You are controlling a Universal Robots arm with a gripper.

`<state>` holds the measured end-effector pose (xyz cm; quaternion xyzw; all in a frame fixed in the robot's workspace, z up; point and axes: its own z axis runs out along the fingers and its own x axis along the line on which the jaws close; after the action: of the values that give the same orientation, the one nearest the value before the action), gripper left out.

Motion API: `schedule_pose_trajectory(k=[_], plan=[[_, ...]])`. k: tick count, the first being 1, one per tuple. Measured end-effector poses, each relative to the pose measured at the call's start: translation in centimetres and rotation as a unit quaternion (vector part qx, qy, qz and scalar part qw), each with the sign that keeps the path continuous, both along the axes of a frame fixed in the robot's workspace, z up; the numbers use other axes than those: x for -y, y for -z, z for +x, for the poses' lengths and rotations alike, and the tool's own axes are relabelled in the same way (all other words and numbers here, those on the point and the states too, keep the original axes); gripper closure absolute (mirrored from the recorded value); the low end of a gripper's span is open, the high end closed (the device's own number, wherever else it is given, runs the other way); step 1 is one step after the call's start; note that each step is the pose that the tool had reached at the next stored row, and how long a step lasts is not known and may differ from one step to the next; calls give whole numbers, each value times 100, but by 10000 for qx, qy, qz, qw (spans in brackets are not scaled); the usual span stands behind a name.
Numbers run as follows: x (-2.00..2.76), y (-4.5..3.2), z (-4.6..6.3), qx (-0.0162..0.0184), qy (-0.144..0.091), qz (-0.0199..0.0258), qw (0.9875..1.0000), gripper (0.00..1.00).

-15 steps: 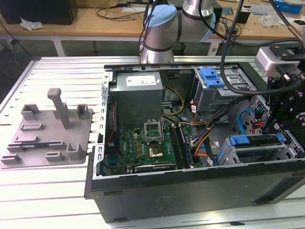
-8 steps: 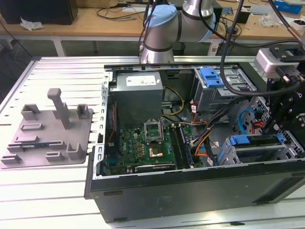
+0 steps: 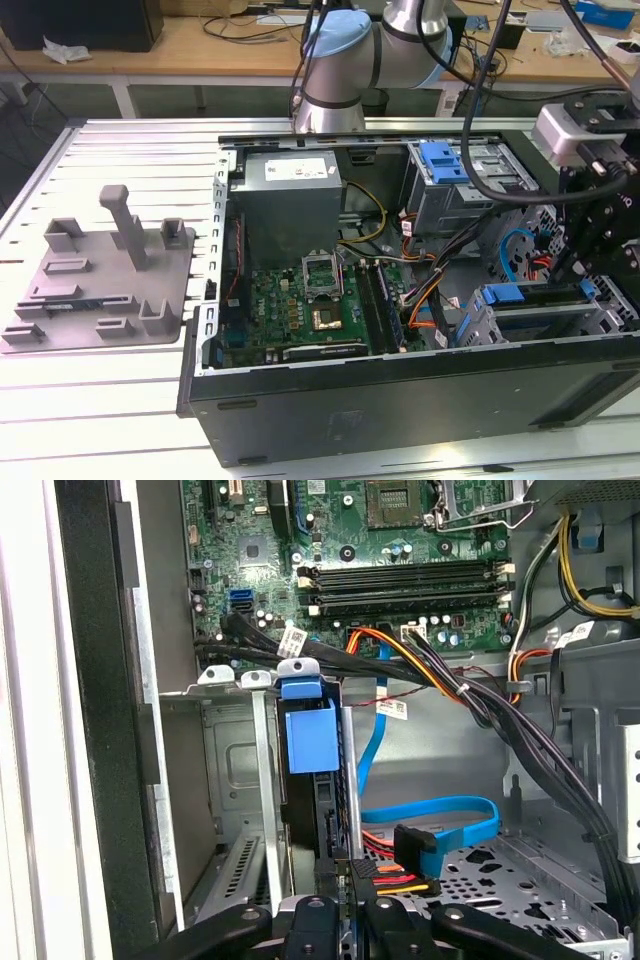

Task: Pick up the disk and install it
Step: 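Insert the first disk wire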

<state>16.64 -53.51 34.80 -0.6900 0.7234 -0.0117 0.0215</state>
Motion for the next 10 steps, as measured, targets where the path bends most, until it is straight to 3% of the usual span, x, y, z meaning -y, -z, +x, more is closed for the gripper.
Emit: schedule_pose_trajectory(k=[10], plan=[[0,21,2,0,0,0,10000,84]])
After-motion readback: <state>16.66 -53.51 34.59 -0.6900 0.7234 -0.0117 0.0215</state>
